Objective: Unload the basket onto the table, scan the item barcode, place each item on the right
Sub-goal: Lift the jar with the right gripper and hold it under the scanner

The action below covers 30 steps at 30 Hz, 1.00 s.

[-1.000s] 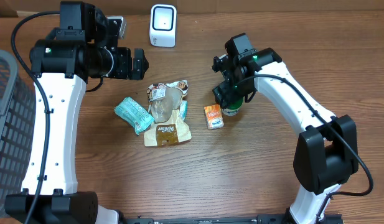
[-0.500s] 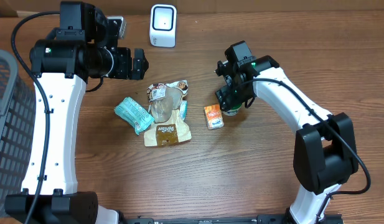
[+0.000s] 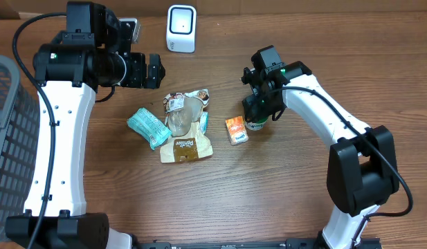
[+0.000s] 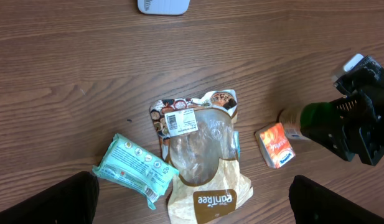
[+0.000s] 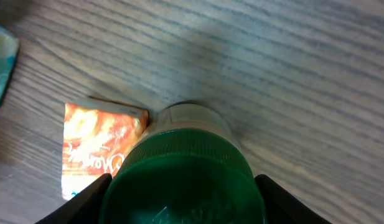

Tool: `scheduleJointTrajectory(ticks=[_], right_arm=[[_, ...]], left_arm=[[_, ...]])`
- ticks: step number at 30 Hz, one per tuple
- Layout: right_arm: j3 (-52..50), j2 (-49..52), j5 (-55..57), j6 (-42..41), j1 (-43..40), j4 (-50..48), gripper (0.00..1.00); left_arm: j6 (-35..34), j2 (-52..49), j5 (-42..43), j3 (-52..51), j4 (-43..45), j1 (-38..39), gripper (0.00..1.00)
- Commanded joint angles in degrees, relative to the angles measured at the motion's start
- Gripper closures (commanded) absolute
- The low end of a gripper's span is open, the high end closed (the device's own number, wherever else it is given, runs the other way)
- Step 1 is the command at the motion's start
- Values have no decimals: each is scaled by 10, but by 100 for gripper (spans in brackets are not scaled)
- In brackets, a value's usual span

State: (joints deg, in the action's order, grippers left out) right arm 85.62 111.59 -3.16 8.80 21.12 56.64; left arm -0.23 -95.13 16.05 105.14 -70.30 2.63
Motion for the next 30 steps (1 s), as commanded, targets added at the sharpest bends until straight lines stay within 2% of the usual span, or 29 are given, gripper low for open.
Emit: scheduleJointTrajectory(ticks=[1,5,11,14,15,19,24,30], right_arm=[[28,-6,-37,-38,0,19,57],[90,-18,-83,-43,-3,60,57],[190,-39,-250,-43,-37,118,57],[218,-44,-364,-43,-70,132,57],[225,-44,-460,-43,-97,134,59],[225,-44,-611,-43,-144,141,68],[225,-50,-675,-2,-181,162,68],[225,-62,-683,7,-195,167,67]], left_arm=[[5,-2,0,3,1,0,0],[5,-2,0,3,1,0,0],[5,-2,0,3,1,0,0],[5,-2,0,3,1,0,0],[5,-2,0,3,1,0,0],[5,-2,0,3,1,0,0],[5,-2,0,3,1,0,0],[5,-2,0,3,1,0,0]])
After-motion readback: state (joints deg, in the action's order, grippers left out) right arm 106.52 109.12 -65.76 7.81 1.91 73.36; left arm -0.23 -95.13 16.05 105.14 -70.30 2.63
